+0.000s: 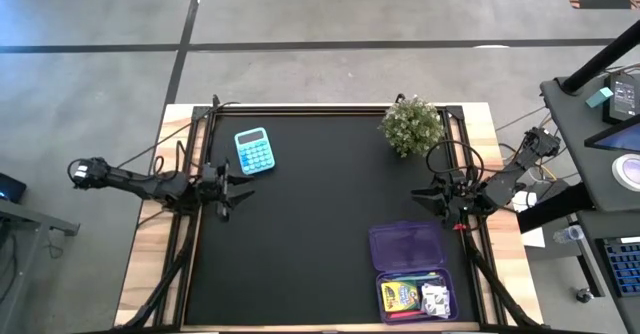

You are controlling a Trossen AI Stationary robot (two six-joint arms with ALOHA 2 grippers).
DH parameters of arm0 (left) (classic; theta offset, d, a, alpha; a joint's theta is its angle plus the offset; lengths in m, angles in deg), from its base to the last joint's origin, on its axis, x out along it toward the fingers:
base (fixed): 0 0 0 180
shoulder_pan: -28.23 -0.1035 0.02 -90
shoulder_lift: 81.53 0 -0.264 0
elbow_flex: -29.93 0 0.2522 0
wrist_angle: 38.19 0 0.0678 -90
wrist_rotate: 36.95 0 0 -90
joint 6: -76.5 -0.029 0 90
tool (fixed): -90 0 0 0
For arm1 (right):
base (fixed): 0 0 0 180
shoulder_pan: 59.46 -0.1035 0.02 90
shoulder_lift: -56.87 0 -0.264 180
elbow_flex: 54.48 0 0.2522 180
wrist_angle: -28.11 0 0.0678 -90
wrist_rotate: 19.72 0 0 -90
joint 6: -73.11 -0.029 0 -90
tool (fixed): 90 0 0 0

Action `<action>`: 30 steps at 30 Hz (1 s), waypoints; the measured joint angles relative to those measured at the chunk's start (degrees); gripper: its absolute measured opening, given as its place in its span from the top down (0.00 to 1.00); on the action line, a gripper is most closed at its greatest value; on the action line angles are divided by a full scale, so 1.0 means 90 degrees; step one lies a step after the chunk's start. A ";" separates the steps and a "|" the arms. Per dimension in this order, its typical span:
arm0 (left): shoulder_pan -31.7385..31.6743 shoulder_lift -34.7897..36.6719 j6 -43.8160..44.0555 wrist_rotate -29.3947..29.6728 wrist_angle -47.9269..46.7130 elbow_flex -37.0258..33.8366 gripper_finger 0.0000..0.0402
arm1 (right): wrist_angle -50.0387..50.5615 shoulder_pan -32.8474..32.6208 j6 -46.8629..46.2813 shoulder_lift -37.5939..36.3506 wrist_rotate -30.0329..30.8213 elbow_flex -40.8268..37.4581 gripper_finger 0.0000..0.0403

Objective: Pack school essentials
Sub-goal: Return to Home Position

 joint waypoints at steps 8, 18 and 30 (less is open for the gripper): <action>0.0000 -0.0148 -0.0002 0.0000 0.0001 0.0000 0.57 | 0.0000 0.0002 0.0000 0.0000 -0.0002 0.0000 0.71; 0.0000 -0.0280 0.0000 -0.0002 0.0000 0.0000 0.57 | 0.0000 0.0000 0.0000 0.0000 0.0001 0.0000 0.71; 0.0000 -0.0330 -0.0002 -0.0002 0.0004 0.0000 0.57 | 0.0000 0.0001 0.0000 0.0000 -0.0002 0.0000 0.71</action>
